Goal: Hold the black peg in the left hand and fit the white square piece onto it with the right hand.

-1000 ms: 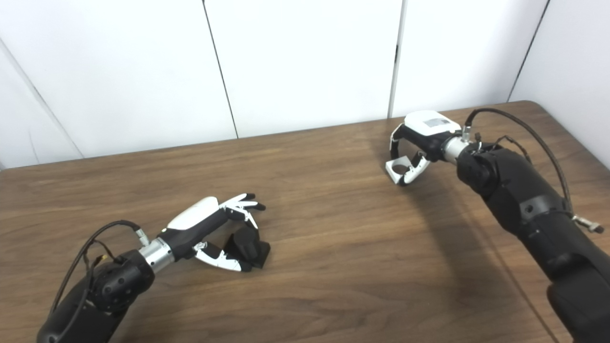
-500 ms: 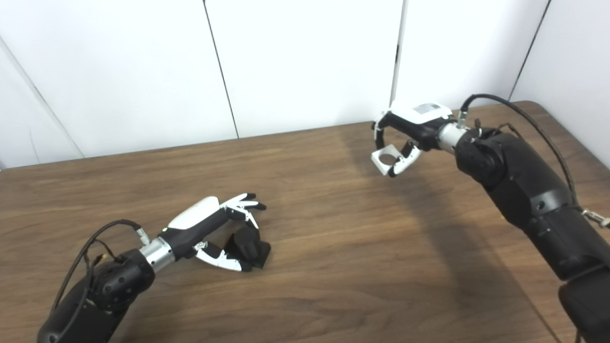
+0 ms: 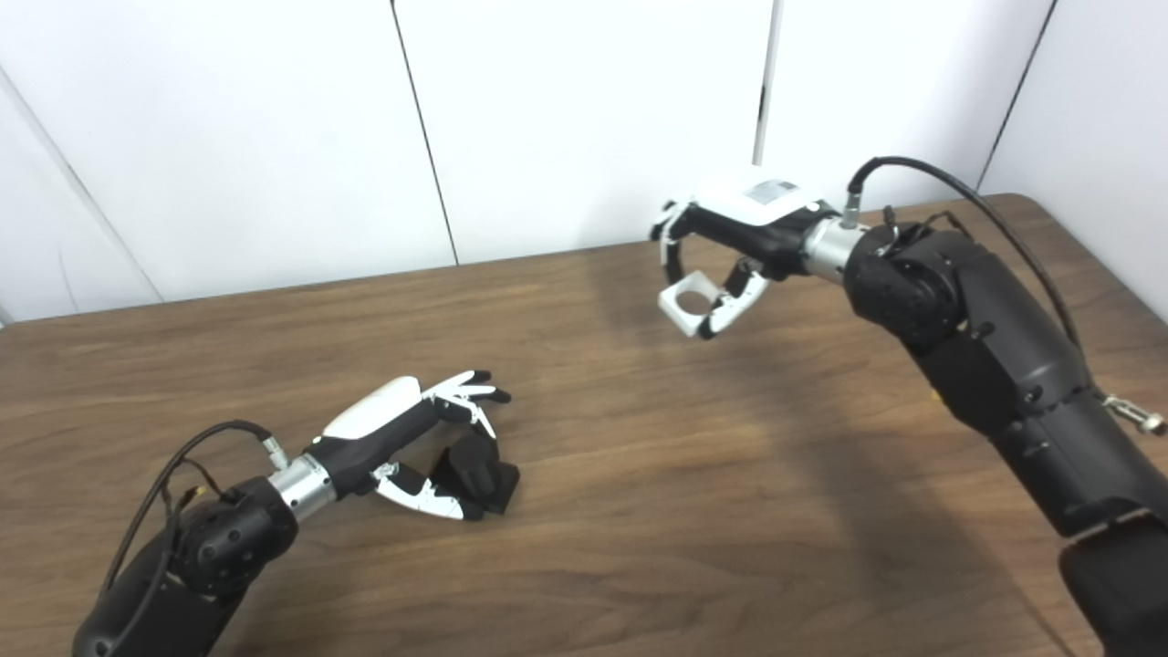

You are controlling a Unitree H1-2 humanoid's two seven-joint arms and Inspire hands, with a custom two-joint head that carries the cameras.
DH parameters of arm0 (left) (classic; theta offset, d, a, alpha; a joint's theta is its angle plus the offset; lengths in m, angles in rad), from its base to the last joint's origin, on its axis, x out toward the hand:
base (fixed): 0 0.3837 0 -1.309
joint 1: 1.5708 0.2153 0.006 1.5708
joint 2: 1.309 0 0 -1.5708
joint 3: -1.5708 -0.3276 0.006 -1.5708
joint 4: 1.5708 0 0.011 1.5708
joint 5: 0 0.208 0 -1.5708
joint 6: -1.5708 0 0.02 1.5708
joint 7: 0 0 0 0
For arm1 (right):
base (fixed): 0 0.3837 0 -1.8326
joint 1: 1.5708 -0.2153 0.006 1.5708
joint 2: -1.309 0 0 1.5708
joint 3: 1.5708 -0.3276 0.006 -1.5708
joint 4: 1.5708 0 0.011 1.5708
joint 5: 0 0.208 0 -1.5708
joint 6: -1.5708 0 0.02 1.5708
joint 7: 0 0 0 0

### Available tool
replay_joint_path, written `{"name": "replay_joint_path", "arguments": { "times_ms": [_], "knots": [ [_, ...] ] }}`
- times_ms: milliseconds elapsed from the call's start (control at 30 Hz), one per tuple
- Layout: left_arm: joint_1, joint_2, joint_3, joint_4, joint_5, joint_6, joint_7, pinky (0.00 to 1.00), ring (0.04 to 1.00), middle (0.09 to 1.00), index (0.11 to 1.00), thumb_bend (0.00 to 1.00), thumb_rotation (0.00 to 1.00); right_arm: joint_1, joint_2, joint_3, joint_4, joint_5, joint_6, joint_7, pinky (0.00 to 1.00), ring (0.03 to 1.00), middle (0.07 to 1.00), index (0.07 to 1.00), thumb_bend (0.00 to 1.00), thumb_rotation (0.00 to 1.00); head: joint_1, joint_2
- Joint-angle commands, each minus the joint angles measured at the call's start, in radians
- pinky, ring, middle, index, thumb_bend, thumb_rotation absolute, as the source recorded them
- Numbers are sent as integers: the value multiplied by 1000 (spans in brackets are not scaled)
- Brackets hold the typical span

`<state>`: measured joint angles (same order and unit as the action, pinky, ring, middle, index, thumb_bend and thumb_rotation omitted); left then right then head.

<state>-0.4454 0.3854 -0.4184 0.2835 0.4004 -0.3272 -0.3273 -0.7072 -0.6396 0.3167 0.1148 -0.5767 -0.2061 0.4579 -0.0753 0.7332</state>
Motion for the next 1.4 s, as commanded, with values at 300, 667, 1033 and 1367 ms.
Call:
{"name": "replay_joint_path", "arguments": {
  "times_ms": [300, 667, 1033, 1367],
  "knots": [
    [-8, 25, -23, 40, 50, 5, -32, 873, 988, 894, 491, 522, 76, -72, 63, -9, -121, 84, -25, 69, 770, 886, 806, 478, 522, 142, 22, 9],
    [-11, 13, -27, 26, 52, 36, -40, 884, 993, 893, 491, 522, 75, -66, 154, 12, -210, 145, 12, 136, 796, 891, 806, 479, 522, 143, 59, 18],
    [-20, -3, -32, 51, 56, 22, -25, 897, 989, 885, 491, 522, 74, -52, 226, 26, -245, 156, 23, 165, 789, 897, 803, 479, 523, 142, 99, 21],
    [-19, -10, -37, 39, 67, 35, -23, 886, 986, 885, 491, 522, 77, -27, 294, 50, -231, 132, 28, 155, 799, 900, 817, 479, 520, 143, 116, 25]
  ]
}}
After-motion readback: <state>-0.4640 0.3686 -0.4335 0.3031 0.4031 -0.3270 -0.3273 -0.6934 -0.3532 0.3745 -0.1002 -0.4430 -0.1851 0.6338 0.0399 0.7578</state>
